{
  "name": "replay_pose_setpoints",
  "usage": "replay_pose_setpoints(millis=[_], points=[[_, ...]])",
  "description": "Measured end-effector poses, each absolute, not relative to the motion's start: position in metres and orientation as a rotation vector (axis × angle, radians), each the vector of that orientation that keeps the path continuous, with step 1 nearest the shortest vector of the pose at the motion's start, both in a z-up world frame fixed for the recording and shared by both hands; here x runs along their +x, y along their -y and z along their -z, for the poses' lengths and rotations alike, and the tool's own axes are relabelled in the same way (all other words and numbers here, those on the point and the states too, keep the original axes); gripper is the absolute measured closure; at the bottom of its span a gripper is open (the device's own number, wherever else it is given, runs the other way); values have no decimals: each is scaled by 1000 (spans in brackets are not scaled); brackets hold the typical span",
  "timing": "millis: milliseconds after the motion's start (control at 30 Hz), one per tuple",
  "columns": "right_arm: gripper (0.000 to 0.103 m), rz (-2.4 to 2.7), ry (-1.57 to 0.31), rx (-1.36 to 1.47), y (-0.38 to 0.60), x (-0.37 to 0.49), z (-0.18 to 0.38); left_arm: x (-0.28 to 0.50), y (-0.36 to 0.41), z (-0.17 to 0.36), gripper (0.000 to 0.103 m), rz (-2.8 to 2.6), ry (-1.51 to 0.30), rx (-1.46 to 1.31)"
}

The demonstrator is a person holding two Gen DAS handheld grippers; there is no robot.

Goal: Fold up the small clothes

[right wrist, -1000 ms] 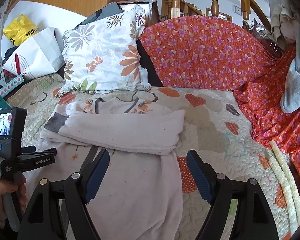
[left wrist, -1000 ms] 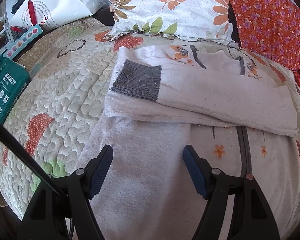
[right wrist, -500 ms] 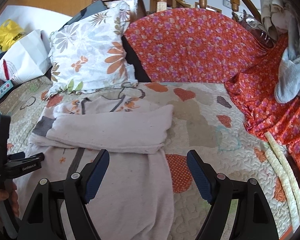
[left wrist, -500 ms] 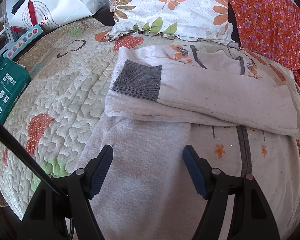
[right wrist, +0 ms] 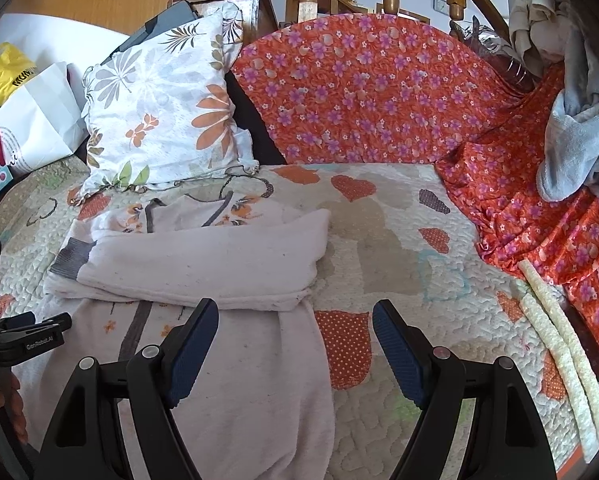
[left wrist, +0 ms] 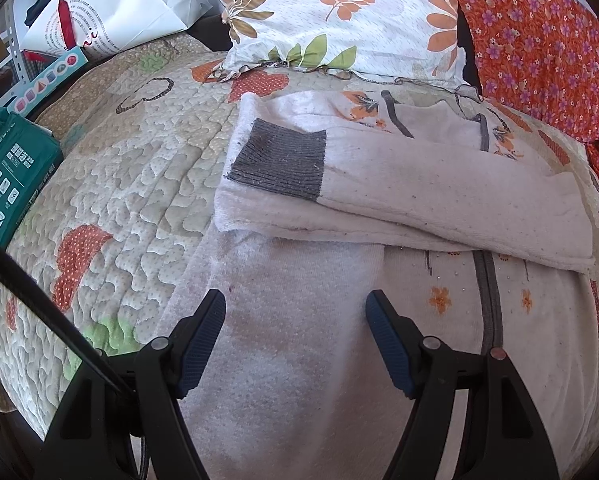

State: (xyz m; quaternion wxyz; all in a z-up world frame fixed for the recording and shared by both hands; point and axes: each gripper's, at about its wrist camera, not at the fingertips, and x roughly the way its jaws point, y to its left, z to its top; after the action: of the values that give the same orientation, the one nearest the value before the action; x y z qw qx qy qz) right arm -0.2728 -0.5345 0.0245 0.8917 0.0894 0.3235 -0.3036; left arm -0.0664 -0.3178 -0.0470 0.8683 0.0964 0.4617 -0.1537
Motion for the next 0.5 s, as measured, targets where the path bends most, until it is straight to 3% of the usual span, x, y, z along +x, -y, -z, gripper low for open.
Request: replay_pose_setpoints(millis=[500], points=[[19,656,-702,185,538,-270,-18,-66,317,47,31,322,-966,201]])
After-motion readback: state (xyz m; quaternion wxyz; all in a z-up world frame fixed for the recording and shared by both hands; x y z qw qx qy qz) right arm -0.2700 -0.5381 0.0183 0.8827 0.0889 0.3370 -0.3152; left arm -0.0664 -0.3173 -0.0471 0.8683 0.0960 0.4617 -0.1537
